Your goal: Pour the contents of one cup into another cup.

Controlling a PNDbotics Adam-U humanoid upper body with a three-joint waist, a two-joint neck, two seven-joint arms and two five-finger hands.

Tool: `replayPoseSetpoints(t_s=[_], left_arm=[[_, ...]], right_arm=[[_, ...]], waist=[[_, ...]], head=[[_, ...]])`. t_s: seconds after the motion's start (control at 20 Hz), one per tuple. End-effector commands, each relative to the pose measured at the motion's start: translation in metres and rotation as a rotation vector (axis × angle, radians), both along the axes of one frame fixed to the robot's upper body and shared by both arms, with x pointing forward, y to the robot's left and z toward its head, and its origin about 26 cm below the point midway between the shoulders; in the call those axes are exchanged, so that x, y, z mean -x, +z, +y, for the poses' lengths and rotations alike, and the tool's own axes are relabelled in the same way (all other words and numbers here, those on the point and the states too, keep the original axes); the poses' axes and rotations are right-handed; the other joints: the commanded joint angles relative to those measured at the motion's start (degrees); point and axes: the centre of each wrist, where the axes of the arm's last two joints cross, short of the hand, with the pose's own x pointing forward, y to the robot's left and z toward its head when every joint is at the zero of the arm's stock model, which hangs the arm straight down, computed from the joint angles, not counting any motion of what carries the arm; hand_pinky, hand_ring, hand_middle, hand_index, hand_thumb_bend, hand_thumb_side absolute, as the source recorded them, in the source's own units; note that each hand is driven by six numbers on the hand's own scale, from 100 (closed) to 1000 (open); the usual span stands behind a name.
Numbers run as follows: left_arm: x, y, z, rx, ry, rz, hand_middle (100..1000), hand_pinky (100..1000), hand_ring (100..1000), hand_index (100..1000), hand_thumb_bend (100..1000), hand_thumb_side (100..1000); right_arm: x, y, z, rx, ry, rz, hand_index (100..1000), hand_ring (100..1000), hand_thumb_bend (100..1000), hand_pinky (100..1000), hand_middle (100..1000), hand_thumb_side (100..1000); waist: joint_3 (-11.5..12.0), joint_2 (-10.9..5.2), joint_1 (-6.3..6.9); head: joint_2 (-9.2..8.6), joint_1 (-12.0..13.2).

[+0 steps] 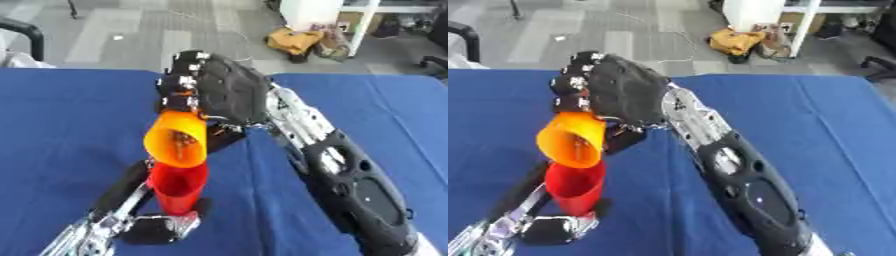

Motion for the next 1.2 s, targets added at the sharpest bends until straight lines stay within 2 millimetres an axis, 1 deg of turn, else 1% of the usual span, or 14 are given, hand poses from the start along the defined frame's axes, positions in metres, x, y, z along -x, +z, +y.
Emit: replayPoseSetpoints(t_s=[0.05,0.85,1.2], left_arm=[[-0.0004,0.0139,0.0028,0.018,-0.003,-0.040,394,544,370,582,100,597],[-0.0003,0.0139,0.0051,0.022,0.003,-0.036,393,545,369,581,100,598],[-0.0006,0.0141,0.0066,0.023,0.008,-0.036,393,545,368,580,100,597]], right_arm=[[0.0000,0.0068,-0.0014,0.026,0.105,-0.042,559,454,100,473,483,501],[-0.0034,0.0074,-0.0045,0.071,0.107,-0.141,566,483,100,483,516,554],[-0.0070,0.0059,-0.0072,0.085,0.110,-0.165,568,488,100,486,521,562]], waist=[[0.04,-1.38,0.20],[0.06,-1.57,0.00],[0.06,-1.72,-0.10]], head=[[0.15,-0.01],[0.54,0.12],[0.76,0.19]])
